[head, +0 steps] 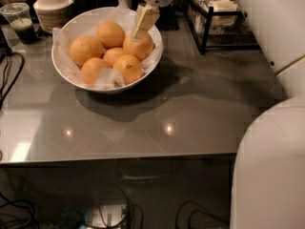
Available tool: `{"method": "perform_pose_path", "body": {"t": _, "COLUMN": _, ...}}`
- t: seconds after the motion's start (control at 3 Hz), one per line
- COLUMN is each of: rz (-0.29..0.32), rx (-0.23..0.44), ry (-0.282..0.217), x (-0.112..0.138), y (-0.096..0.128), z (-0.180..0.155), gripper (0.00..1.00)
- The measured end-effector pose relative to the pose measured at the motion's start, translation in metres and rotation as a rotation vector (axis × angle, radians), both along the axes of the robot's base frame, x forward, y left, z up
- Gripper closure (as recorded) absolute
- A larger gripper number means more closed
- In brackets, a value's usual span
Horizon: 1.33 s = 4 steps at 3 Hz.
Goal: Pick orange from white bowl
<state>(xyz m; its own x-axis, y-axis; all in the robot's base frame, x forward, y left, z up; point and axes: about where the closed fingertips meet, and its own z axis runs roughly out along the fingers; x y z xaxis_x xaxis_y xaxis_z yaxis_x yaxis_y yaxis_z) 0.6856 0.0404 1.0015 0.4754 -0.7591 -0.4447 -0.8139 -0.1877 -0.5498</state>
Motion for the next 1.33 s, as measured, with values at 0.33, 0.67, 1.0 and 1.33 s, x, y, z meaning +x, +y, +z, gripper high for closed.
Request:
{"method": "perform_pose_path", "body": {"t": 0.33, "rz": 0.038, "rx": -0.044, "ry": 0.061, "x": -0.007, "y": 0.001, "z": -0.015, "gripper": 0.16}}
{"method": "perform_pose_path", "body": {"t": 0.67, "rz": 0.049, "rx": -0.083, "ry": 0.096, "x": -0.009, "y": -0.001, "z": -0.023, "gripper": 0.18}}
{"method": "perform_pose_path", "body": {"t": 1.0, "rz": 0.036, "rx": -0.096, "ry": 0.111, "x": -0.001, "y": -0.004, "z": -0.029, "gripper": 0.21}}
{"method": "perform_pose_path", "body": {"t": 1.33, "rz": 0.018, "rx": -0.089, "ry": 0.127, "x": 0.008, "y": -0.006, "z": -0.037, "gripper": 0.21}}
